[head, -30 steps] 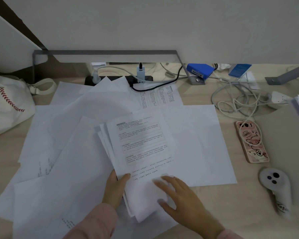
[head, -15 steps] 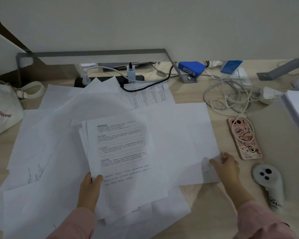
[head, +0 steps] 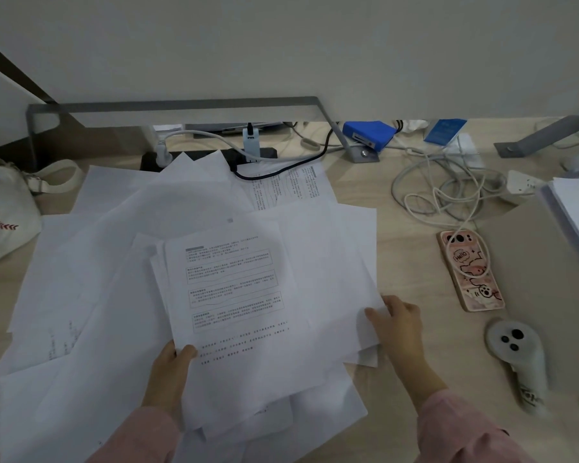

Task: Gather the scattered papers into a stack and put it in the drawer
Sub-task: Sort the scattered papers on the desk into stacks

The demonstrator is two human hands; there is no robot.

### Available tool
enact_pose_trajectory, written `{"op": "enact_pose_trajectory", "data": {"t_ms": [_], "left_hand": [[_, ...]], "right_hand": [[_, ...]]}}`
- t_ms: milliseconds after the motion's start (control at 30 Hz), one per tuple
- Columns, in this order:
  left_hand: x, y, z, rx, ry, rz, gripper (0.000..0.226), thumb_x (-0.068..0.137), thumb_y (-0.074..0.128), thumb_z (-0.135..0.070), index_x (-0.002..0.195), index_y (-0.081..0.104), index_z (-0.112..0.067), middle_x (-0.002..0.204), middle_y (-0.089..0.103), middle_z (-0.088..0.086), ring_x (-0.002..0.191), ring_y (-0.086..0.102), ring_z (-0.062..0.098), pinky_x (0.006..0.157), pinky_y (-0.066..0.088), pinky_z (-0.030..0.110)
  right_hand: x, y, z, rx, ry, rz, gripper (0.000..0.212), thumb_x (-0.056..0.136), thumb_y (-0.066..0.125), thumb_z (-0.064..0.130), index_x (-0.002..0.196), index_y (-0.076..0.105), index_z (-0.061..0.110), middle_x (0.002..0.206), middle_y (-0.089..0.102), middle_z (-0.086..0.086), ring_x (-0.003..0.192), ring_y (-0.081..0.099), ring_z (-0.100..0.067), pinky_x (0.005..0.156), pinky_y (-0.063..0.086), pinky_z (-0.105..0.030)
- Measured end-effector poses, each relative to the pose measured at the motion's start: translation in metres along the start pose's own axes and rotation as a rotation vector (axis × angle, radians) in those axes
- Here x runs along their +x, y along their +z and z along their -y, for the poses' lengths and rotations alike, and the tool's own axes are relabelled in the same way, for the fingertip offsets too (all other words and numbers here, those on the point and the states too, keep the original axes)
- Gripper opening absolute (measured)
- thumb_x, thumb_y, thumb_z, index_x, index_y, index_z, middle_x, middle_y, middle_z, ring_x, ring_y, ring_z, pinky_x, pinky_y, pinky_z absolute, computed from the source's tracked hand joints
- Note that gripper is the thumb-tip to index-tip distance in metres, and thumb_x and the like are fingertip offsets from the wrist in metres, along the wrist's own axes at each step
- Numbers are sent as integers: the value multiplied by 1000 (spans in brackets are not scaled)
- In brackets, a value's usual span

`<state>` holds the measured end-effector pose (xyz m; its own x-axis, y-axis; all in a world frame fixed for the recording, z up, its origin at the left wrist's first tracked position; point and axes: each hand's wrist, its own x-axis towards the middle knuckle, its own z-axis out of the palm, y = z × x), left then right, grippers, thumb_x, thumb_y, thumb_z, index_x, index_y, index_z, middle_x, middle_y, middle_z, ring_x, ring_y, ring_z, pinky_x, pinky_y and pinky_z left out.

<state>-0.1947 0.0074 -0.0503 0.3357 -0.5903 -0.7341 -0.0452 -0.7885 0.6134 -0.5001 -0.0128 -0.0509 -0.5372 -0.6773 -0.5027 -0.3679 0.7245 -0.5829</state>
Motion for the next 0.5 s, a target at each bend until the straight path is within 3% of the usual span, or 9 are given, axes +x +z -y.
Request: {"op": "enact_pose_trajectory", "data": {"t_ms": [67,133,233,300,400,500], "left_hand": [[0,-1,0,6,7,0,17,87,48,-4,102,56,-7,94,59,13,83,54,28,69,41,33],[-1,-1,1,4,12,7,17,88,48,-4,102,55,-9,96,59,11,86,53,28,71,41,33],[-1,-2,1,-11,7,33,19,88,49,-4,104,54,-11,98,58,10,87,53,27,68,41,31],[0,-3,1,-18,12,44,21,89,49,-2,107,53,-13,102,57,9,91,53,26,71,42,32],[1,-4,2,-26,12,61,23,89,50,-1,107,51,-16,106,56,8,96,52,26,84,41,34],[2,-6,5,-30,11,58,29,89,50,0,114,53,-13,111,56,10,98,52,26,90,41,36]], "right_hand": [[2,1,1,86,54,-31,43,81,66,15,121,53,5,126,41,-17,102,52,-32,92,45,-38],[1,1,4,211,129,27,47,81,67,12,123,48,1,123,50,-18,96,54,-30,83,46,-36],[-6,-4,7,379,212,207,28,86,60,8,112,54,0,93,61,-13,78,59,-27,63,49,-33],[-11,-6,5,394,205,290,19,87,57,7,104,59,0,85,63,-12,72,60,-26,58,50,-31],[-11,-9,8,267,39,132,9,86,57,8,91,64,5,85,67,-14,79,62,-31,69,49,-36],[-16,-27,28,172,-200,-141,7,87,56,9,80,57,12,77,63,-12,76,57,-27,62,35,-28]]}}
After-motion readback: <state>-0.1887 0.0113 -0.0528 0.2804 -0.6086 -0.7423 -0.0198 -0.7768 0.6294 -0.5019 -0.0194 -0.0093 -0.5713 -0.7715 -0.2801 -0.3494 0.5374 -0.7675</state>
